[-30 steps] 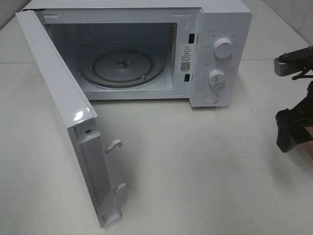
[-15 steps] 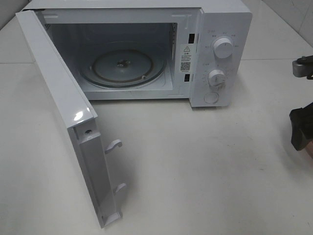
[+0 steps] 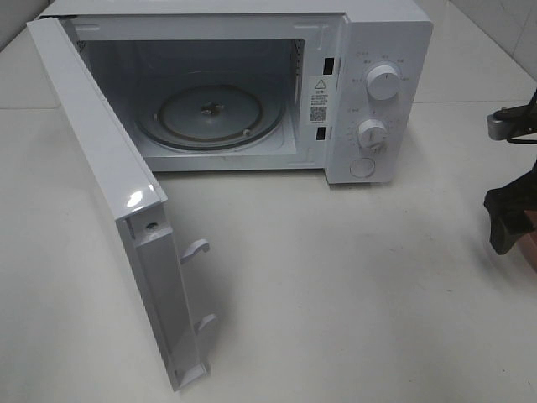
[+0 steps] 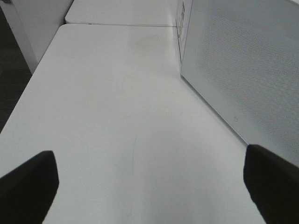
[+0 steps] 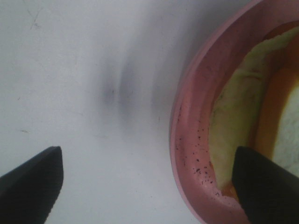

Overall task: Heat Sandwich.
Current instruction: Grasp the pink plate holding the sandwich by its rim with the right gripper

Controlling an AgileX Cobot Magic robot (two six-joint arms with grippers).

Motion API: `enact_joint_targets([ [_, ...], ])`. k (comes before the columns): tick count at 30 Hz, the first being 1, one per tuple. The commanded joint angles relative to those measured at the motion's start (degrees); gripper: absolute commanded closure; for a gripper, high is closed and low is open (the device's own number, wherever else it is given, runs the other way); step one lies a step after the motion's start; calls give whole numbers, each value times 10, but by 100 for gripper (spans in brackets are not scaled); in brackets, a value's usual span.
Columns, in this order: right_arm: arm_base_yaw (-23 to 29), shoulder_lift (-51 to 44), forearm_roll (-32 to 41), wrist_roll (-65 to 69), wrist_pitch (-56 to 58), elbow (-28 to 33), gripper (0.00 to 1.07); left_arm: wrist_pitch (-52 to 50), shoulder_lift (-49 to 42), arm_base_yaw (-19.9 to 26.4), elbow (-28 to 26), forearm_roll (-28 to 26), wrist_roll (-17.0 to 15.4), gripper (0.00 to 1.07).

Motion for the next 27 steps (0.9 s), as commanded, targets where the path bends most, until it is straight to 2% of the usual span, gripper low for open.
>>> enact_joint_targets([
  [1,-3,22,-2,6,-18,-2,15,-3,-17,2,1,-5,-1,5],
  [20,-3,113,-46,41,-65,-2,18,-3,-17,2,1,-5,-1,5],
  [27,-3,120,-47,44,-73,-2,21,-3,-17,2,1,-5,-1,5],
])
